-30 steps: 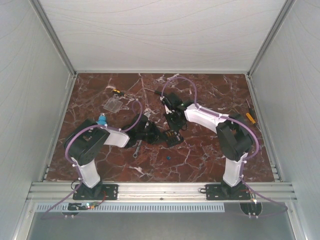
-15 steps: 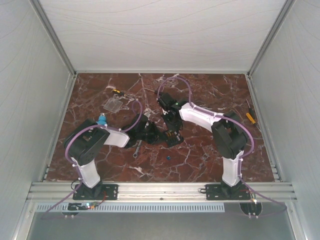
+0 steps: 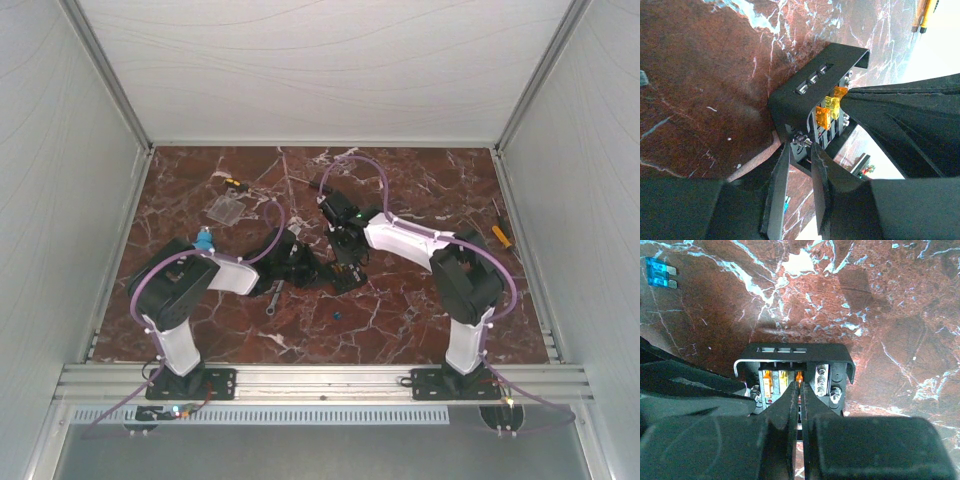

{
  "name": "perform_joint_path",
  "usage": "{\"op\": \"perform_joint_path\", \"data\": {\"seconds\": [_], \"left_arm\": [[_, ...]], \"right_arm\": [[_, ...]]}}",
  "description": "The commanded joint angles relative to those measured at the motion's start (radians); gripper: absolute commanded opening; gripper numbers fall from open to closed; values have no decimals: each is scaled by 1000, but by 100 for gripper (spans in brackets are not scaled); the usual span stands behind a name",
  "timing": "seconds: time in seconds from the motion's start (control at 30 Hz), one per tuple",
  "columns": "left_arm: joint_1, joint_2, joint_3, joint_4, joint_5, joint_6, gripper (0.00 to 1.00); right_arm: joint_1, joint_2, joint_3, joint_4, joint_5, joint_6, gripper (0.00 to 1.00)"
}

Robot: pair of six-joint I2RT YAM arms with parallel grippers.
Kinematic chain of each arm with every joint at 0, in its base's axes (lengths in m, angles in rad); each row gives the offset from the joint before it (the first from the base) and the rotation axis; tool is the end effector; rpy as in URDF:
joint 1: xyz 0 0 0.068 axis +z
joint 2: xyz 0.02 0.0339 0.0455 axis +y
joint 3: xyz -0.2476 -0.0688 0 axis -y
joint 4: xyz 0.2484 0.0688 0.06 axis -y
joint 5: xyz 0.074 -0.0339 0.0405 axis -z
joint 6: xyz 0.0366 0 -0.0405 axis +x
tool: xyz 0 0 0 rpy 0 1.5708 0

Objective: Snap on the fuse box
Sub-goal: Install the fuse at the fuse box base.

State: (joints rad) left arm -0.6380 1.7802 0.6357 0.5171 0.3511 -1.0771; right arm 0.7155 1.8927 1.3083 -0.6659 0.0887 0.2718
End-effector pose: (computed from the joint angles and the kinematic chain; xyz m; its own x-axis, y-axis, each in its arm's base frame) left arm 0.2468 -0.1986 0.0907 -0.9129 -0.3525 -0.2058 -0.0442 0.5867 -0.8086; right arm 0.2840 0.2425 0.1566 -0.8598 -0.3930 -0.3260 -0.4168 0.9090 0.0036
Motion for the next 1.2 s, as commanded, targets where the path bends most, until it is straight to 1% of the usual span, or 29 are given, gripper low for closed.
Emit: {"op": "perform_joint_path", "data": {"seconds": [0.0, 0.17, 0.4, 0.47, 0.53, 0.6, 0.67, 0.77, 0.83, 0.93, 1.0, 1.17], "left_arm": [[-6, -4, -1, -22, -17, 14, 24], [-6, -14, -5, -22, -20, 15, 24], [-8, -45, -8, -20, -22, 17, 24], [-9, -59, -4, -23, -26, 24, 25], [-9, -75, 1, -34, -34, 33, 26], [-9, -100, -1, -45, -43, 38, 29], [-10, -132, -15, -49, -54, 43, 31], [-11, -203, -48, -63, -81, 55, 37], [-10, -257, -74, -87, -110, 68, 43], [-10, -343, -118, -130, -156, 92, 48], [-9, -399, -141, -170, -190, 107, 53], [-9, -519, -194, -261, -259, 137, 66]], "right_arm": [[24, 152, -167, -197, -58, 38, 0], [23, 86, -135, -191, -33, 33, 0], [18, -69, 5, -84, 42, 22, 0], [19, -118, 29, -35, 58, 9, 11], [24, -180, 29, 22, 43, 0, 13], [27, -235, 20, 55, 7, 0, 22], [30, -278, 2, 65, -23, -5, 29], [50, -303, -29, 23, -21, -10, 36], [69, -323, -71, 0, -11, -12, 40], [101, -363, -141, 0, -17, -6, 45], [124, -390, -179, 6, -21, -1, 49], [171, -416, -251, 24, -49, 5, 51]]}}
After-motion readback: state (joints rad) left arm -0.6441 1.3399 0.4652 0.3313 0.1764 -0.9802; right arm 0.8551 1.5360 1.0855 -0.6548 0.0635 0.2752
